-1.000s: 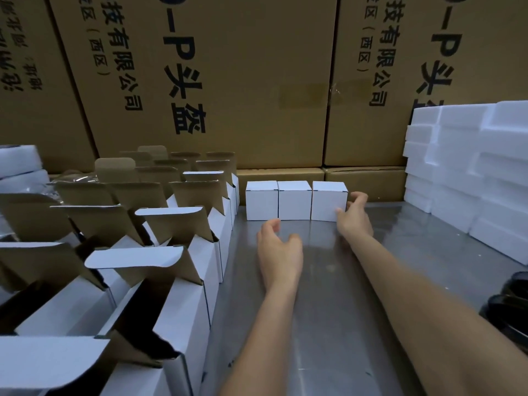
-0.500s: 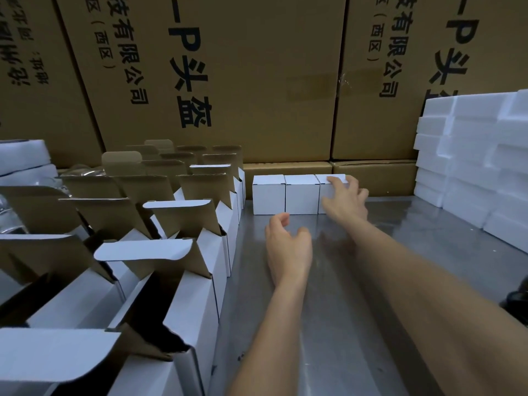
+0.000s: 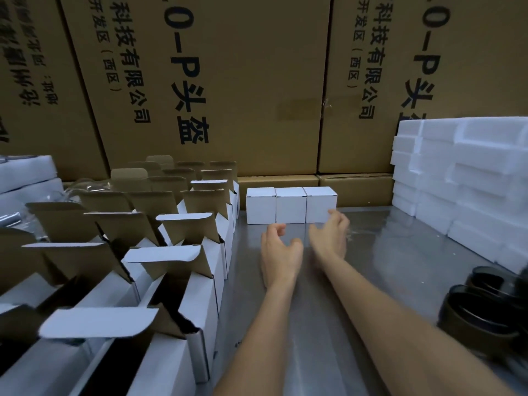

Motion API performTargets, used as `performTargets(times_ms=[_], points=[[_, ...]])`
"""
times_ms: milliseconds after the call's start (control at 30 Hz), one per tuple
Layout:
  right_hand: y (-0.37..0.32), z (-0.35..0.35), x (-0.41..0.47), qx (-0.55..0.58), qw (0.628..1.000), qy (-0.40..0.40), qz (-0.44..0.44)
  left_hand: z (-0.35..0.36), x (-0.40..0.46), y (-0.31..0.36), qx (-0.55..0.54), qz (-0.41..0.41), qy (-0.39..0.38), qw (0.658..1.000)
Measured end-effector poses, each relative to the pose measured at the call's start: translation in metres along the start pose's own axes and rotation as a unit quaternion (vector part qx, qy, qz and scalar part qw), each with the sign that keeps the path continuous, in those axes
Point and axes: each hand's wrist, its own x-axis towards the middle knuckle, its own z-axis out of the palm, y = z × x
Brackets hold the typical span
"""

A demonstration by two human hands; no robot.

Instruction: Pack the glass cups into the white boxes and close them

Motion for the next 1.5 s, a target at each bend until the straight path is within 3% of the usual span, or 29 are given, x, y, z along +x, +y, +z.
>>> performTargets(times_ms=[367,567,867,967,1133,1233,1400,1500], points=[[0.004,-0.076,-0.120,-0.005,0.998,-0.049,-0.044,-0.039,-0.099,0.014,0.051,0.060,-0.116,0.990],[0.015,-0.121,-0.158,-0.221,0.966,0.036,-0.127,-0.075,-0.161,0.015,0.145,0.152,-0.184,0.960],[0.018,-0.170,-0.170,-0.406,0.913,0.035,-0.016,-0.112,-0.205,0.015,0.195,0.196,-0.180,0.944],[0.015,-0.178,-0.178,-0.423,0.905,0.035,-0.024,-0.120,-0.213,0.014,0.204,0.202,-0.181,0.941],[0.010,-0.177,-0.204,-0.331,0.932,0.040,-0.142,-0.130,-0.221,0.012,0.162,0.168,-0.174,0.957],[0.006,-0.176,-0.225,-0.228,0.948,-0.001,-0.221,-0.135,-0.223,0.011,0.124,0.148,-0.167,0.967],[0.005,-0.171,-0.251,-0.096,0.928,-0.126,-0.337,-0.144,-0.221,0.013,0.070,0.126,-0.124,0.982],[0.010,-0.169,-0.257,-0.051,0.921,-0.154,-0.354,-0.150,-0.220,0.012,0.083,0.131,-0.160,0.975]])
